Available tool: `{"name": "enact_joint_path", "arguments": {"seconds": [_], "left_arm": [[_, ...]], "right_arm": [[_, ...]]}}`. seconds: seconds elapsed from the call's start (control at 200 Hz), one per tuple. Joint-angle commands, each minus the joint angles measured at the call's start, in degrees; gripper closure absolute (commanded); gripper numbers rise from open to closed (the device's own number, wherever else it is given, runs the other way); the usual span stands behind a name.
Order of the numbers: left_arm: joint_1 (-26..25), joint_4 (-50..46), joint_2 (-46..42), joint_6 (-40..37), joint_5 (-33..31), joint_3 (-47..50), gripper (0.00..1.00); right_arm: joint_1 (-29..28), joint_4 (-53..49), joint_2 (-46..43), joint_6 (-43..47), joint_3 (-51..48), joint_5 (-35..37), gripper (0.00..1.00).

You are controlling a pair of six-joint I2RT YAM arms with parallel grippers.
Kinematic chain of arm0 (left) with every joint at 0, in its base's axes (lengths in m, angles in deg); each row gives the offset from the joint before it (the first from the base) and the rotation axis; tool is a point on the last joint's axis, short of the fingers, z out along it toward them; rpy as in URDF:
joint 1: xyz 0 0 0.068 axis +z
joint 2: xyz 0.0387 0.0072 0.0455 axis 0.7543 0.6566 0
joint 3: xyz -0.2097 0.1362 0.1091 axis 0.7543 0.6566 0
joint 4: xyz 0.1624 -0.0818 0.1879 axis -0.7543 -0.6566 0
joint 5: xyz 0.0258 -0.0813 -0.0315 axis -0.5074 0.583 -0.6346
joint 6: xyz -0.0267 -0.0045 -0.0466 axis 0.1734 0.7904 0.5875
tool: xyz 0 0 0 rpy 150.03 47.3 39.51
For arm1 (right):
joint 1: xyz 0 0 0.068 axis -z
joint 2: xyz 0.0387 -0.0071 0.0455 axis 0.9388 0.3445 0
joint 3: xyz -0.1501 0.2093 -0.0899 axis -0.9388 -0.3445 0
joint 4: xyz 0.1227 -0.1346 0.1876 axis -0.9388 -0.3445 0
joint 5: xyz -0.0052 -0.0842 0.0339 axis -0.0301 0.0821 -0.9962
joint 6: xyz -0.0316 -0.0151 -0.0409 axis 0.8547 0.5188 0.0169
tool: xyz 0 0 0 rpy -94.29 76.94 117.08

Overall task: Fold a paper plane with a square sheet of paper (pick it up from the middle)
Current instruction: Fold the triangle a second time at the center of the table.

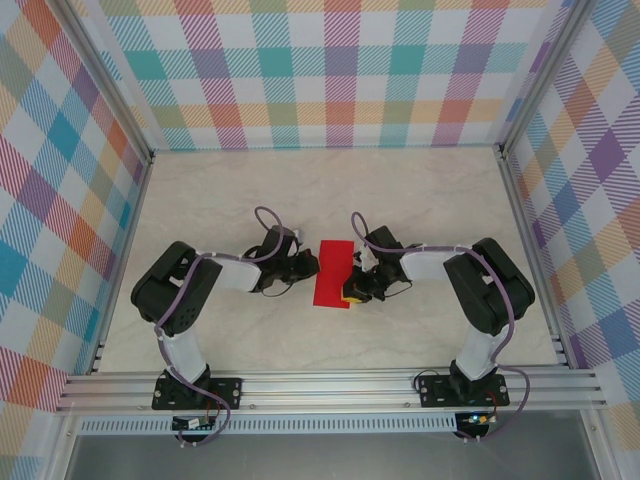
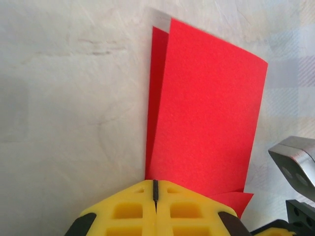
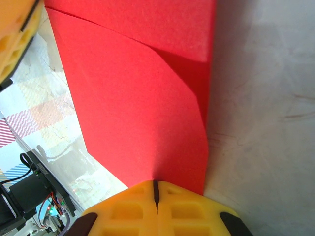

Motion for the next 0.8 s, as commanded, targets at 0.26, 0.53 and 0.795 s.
{"name": "enact_joint_path", "arguments": {"seconds": [0.26, 0.53, 0.795], "left_arm": [[-1.2, -3.9, -7.7, -1.7, 3.3, -1.4, 0.96], [-3.4, -2.0, -0.1, -1.1, 8.0, -3.3, 0.97], [-3.3, -4.2, 2.8, -1.0, 3.4, -2.4, 0.99]], "right_arm": [[-0.7, -5.7, 3.3, 0.8, -1.2, 5.7, 0.97], [-0.7, -5.7, 2.6, 0.7, -0.8, 5.4, 0.96], [-0.8, -5.9, -0.1, 0.6, 1.0, 3.9, 0.94]]}}
